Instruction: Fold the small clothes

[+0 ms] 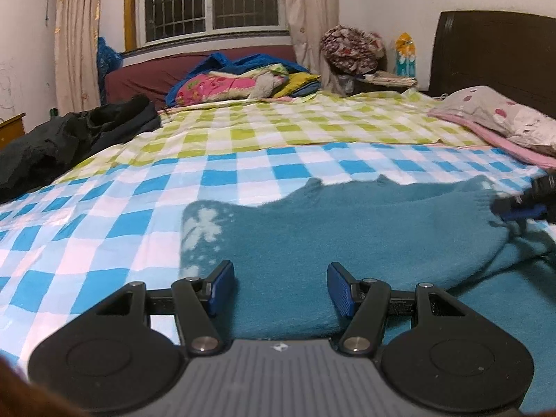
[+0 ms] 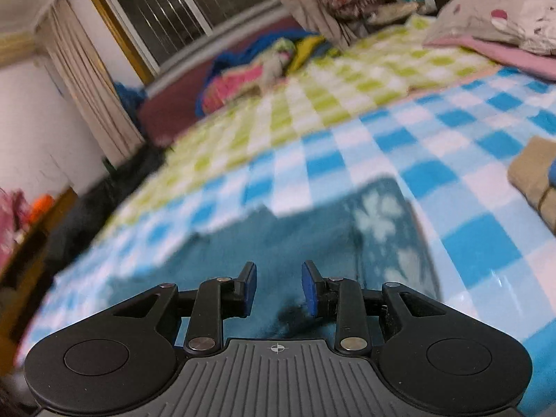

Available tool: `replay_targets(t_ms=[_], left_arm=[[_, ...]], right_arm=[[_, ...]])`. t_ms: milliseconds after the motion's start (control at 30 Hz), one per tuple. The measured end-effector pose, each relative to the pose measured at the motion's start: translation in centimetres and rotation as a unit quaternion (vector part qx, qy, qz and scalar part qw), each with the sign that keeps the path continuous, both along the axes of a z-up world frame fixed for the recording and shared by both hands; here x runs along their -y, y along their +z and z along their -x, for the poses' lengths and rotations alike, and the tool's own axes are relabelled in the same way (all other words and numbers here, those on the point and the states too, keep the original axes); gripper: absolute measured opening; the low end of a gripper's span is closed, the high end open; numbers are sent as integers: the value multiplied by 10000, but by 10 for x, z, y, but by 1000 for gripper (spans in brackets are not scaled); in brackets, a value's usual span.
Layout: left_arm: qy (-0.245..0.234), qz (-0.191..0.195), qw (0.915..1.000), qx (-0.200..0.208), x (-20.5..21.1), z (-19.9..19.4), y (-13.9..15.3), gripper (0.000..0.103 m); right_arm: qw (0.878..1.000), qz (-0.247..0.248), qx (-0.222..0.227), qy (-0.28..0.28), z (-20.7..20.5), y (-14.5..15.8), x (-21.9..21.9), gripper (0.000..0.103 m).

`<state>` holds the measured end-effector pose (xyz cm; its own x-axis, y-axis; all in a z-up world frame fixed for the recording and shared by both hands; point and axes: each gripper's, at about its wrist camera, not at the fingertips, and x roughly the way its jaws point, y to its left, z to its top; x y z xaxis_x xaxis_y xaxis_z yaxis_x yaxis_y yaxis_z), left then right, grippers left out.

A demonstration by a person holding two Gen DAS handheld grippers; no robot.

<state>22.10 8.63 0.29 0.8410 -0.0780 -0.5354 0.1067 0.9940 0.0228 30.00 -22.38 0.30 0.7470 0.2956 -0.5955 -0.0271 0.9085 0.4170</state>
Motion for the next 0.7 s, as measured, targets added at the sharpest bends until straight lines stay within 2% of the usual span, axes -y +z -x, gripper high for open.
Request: replay_targets(t_ms=[33, 133, 300, 400, 500, 600, 700], left_arm=[[13, -11, 10000, -29, -2, 0, -1, 64], [33, -141, 9998, -97, -4, -1, -3, 64], [138, -168, 9997, -87, -6, 5, 2, 64], [229, -43, 9997, -69, -13, 11, 6, 64], [314, -144, 9992, -192, -13, 9, 1, 64], [344, -248, 9989, -182, -9, 11, 1, 64], [308, -148, 9993, -137, -10, 17, 6, 64]], right_arm=[[9999, 132, -61, -16, 1, -5, 0, 24], [9996, 281, -59, -35, 5, -13, 4, 19], [9991, 419, -33, -64, 10, -5, 0, 20], [9984, 536, 193, 4, 23, 3, -3, 27], [9975, 699, -7, 72, 18, -4, -5, 26], [9981, 617, -34, -9, 19, -1, -4, 27], [9988, 467, 117, 1, 27, 7, -1, 28]])
